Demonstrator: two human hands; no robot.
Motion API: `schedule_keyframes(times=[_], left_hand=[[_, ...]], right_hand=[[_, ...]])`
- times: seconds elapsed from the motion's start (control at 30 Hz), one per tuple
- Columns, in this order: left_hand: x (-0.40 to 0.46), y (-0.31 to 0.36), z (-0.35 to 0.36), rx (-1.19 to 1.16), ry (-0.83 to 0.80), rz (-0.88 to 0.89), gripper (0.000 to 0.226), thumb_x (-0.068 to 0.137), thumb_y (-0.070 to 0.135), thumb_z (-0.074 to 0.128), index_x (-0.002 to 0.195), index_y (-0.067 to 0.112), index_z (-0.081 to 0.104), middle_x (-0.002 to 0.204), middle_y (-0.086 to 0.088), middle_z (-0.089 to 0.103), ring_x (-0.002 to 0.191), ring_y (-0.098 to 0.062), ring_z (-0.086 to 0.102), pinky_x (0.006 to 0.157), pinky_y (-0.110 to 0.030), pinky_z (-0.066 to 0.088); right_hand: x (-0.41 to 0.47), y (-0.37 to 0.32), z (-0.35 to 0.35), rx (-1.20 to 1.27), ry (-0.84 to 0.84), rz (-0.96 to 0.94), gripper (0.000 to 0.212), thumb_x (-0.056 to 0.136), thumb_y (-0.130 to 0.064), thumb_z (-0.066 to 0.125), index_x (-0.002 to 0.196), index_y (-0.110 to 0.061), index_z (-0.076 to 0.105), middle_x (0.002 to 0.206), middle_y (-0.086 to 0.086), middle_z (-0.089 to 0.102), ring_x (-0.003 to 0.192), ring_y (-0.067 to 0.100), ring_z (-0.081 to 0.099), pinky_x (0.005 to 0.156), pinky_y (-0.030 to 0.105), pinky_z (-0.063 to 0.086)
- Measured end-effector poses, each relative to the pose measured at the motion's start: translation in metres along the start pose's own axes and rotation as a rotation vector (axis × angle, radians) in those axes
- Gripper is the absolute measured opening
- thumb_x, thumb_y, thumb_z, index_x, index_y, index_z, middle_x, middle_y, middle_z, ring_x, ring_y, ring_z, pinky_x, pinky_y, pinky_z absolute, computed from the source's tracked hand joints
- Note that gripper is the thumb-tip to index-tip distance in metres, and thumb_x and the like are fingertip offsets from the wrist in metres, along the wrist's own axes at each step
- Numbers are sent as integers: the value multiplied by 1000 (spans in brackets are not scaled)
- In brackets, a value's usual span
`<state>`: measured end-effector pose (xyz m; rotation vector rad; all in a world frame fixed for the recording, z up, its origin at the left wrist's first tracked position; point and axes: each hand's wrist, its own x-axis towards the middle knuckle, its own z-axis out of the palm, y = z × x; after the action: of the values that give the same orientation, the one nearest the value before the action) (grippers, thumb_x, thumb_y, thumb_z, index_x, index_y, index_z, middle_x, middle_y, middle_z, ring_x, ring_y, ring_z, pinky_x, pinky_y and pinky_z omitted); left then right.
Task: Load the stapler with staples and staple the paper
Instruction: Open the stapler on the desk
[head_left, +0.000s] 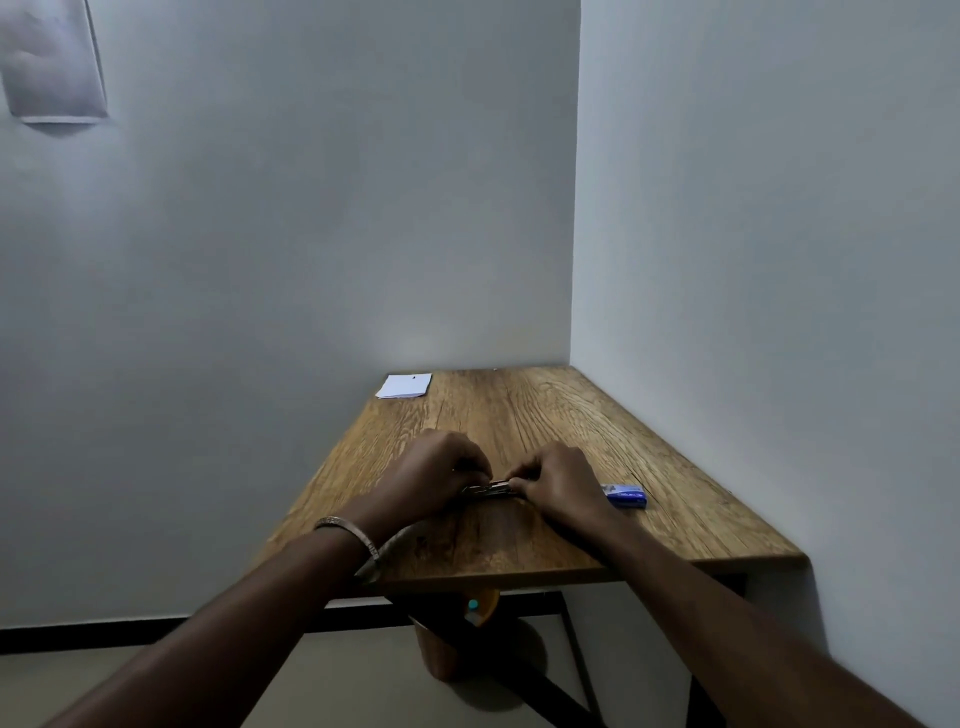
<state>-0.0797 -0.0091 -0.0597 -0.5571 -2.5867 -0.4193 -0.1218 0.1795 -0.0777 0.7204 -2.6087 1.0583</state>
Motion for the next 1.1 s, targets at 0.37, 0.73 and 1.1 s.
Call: schedule_keyframes(times=[0.37,0.73,1.1], left_hand=[[-15,-9,14,-187,182,-102,11,84,13,73,90,21,74,80,22,65,81,11,63,70,-4,47],[-20,-19,13,-260,76,-112,32,83,16,74,103,39,65,94,15,69,93,4,65,78,-12,53],[-26,-14,13,-296,135,-211,39,75,25,81,110,28,65,88,13,72,84,7,66,70,-9,52]], right_hand=[[0,-1,4,-58,24,7,15,85,-20,75,99,-17,79,98,-3,77,90,8,68,87,28,56],[-1,1,4,-16,16,22,16,87,-20,73,102,-17,78,101,-2,76,91,7,65,83,24,52],[-4,-3,2,190,50,-81,25,90,-18,69,115,-18,73,118,-2,73,103,2,63,79,11,49]])
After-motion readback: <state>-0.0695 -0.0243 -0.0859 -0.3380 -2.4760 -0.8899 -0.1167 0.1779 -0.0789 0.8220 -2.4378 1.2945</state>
